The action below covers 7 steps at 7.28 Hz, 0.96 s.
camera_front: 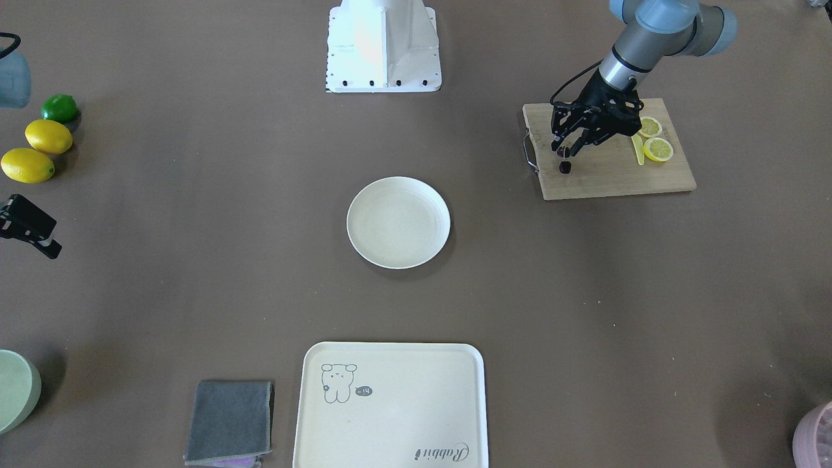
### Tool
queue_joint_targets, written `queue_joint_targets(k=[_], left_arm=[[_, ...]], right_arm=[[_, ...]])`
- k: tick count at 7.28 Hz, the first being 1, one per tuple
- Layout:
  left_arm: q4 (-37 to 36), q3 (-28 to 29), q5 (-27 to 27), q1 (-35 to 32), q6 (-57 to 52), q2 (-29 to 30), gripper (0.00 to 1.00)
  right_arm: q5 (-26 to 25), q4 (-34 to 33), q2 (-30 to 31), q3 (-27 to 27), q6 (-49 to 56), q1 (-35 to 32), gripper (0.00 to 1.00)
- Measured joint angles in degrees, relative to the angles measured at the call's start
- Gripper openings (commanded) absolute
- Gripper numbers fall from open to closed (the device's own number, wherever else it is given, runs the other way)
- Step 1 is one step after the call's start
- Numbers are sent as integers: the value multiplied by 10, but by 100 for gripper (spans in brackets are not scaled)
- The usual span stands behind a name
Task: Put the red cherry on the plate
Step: 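Grasp the dark cherry pair on the cutting board with the left gripper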
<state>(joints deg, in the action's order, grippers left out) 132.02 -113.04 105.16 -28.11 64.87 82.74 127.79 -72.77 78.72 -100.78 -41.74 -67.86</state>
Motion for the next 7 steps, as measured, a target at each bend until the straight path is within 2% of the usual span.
queue_joint_targets(k=[1,2,3,7], left_arm=[[0,0,0,1,0,-3,32],[0,-1,0,1,-1,-7,23],[0,-1,0,1,-2,-10,0],[0,-6,0,-2,-2,-11,0]], right_arm=[[0,0,1,0,1,0,100],[0,1,1,0,2,-1,100],[-1,1,1,1,2,-1,100],[-2,1,3,1,2,-1,100]])
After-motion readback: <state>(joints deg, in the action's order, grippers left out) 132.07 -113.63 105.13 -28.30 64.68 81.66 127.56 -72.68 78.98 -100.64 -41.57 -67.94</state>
